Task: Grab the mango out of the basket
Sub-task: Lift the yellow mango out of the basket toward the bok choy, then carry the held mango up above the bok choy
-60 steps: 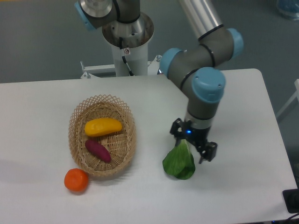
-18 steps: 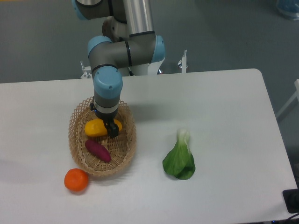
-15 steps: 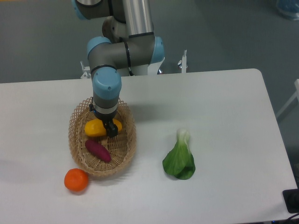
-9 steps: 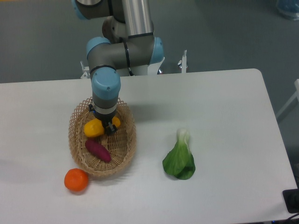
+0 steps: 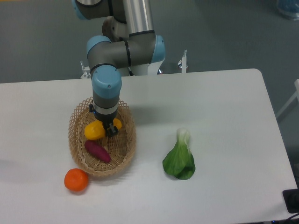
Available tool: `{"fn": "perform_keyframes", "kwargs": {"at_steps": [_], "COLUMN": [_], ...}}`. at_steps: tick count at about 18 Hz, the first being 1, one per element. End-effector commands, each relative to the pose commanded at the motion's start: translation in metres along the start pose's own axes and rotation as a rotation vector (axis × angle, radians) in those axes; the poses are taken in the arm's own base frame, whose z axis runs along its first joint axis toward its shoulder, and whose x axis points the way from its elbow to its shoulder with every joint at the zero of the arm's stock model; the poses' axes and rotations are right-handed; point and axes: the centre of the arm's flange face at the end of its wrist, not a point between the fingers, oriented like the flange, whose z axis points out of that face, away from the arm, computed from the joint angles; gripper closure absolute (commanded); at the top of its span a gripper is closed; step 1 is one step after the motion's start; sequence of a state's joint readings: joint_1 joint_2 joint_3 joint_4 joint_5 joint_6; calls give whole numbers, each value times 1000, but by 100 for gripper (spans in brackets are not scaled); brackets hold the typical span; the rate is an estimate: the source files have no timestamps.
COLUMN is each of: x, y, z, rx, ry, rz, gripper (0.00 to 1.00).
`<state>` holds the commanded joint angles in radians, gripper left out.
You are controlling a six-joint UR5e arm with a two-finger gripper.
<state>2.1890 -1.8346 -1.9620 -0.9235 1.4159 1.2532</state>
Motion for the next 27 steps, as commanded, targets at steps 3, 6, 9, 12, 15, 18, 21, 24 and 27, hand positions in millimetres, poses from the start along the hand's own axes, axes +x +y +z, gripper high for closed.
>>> {"fn": "perform_keyframes", "kwargs": {"at_steps": [3, 6, 9, 12, 15, 18, 21, 24, 27], "x": [-12, -14, -32, -58, -83, -102, -118, -137, -152], "y": [15, 16, 38, 54, 65, 97, 118, 133, 144], "z": [-26, -34, -55, -87, -110, -120, -118, -117, -115], "rx": [15, 15, -20, -11, -4, -4, -9, -20, -54], "ry": [-49, -68, -121, -188, -235, -252, -251, -255, -261], "rz": [-28, -34, -88, -126, -153, -203, -237, -260, -278], "gripper": [56, 55, 55, 55, 55, 54, 54, 51, 51]}}
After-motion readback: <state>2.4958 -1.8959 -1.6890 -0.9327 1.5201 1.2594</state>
